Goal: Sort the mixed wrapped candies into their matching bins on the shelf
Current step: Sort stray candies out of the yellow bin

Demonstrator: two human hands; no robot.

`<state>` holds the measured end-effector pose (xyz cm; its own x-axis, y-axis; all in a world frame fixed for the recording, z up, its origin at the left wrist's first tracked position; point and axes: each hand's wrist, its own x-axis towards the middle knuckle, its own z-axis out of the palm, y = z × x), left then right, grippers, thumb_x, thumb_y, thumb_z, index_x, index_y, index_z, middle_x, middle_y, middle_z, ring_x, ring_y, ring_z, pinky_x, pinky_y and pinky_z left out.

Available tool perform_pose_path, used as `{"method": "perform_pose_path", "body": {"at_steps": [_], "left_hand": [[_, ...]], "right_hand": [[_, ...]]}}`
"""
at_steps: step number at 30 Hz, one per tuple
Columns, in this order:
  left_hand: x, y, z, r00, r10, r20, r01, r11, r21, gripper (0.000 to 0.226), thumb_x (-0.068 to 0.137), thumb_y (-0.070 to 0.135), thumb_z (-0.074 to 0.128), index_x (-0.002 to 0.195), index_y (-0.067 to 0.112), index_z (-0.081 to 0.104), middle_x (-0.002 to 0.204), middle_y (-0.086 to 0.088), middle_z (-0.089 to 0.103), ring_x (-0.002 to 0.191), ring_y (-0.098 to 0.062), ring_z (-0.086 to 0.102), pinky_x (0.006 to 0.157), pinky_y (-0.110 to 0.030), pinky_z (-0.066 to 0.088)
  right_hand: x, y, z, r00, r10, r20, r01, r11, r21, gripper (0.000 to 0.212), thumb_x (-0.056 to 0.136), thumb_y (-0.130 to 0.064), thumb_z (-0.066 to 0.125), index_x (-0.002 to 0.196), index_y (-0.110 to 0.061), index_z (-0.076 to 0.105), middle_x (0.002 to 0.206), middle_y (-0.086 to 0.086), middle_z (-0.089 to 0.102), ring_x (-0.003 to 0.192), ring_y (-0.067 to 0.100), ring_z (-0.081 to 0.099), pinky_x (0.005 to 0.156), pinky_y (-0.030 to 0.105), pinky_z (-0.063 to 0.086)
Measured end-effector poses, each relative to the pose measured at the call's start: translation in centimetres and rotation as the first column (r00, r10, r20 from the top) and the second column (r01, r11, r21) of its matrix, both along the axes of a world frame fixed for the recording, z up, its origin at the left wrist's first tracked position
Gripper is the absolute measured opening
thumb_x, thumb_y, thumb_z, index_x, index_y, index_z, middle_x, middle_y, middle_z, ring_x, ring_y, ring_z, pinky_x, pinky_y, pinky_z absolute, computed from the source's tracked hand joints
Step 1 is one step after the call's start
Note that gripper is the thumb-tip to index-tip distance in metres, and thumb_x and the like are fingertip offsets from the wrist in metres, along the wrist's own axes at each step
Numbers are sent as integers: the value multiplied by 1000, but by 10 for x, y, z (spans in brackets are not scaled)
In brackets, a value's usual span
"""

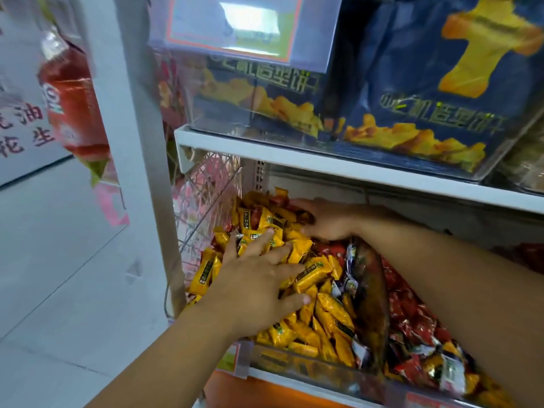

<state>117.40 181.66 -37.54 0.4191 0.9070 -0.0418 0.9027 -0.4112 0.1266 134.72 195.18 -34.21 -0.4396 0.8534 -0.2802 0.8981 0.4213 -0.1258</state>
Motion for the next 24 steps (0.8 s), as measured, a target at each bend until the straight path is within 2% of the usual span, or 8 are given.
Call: {"method": "perform_pose_path", "body": {"at_steps": [4,6,8,10,12,14,19,24], "left_hand": [[-3,0,2,967,51,250,-96,981,171,51,86,73,31,115,40,58,134,22,49,140,-6,27,115,-50,18],[-3,3,2,940,73,334,-166,951,259,51,85,70,27,115,38,54,132,17,48,131,-11,39,111,-47,28],[-4,6,0,966,122,227,-167,967,191,60,88,70,22,141,45,32,156,14,19,147,-18,9,116,-53,12],[-5,7,-2,987,141,83,-147,986,79,59,93,68,20,149,47,13,161,15,-6,147,-15,-16,116,-58,-7],[-6,6,-3,993,107,39,-108,994,28,56,95,65,20,148,49,15,161,16,-1,147,-12,-13,114,-59,-10],[-6,0,-3,996,81,40,-82,997,8,60,92,70,13,148,49,17,160,20,7,147,-9,-8,116,-57,-10],[-11,-13,-9,992,80,95,-87,993,76,82,71,74,-7,147,52,16,157,26,13,144,-4,-11,118,-47,-7],[-14,-14,-9,990,61,124,-70,995,69,79,74,76,-4,147,52,16,158,24,12,143,-4,-23,117,-49,-15]], "right_hand": [[7,-27,-2,987,130,99,-125,991,-57,68,95,-29,56,151,-36,19,153,3,31,128,25,46,106,39,40],[10,-53,7,967,209,148,-189,972,-141,59,96,-27,52,148,-38,25,146,1,40,120,23,50,103,40,43],[13,-69,22,966,217,138,-186,961,-206,53,100,-23,47,147,-38,29,149,-6,36,126,21,45,108,37,38],[17,-69,41,984,163,66,-140,952,-272,47,101,-16,45,143,-38,40,147,-11,37,131,15,42,110,30,33],[17,-57,56,985,59,-162,-100,963,-252,34,99,-5,47,118,-27,64,132,0,58,123,21,52,103,30,40],[12,-34,49,928,-99,-360,42,986,-163,25,97,-1,47,100,-12,69,116,20,65,114,40,56,88,31,43],[-28,-5,7,973,-85,-216,103,992,75,33,100,-27,45,132,-21,53,133,6,56,115,25,56,84,30,44],[-26,0,1,948,-79,-307,144,970,194,18,88,-28,66,106,-26,66,115,-2,64,108,17,57,81,25,40]]}}
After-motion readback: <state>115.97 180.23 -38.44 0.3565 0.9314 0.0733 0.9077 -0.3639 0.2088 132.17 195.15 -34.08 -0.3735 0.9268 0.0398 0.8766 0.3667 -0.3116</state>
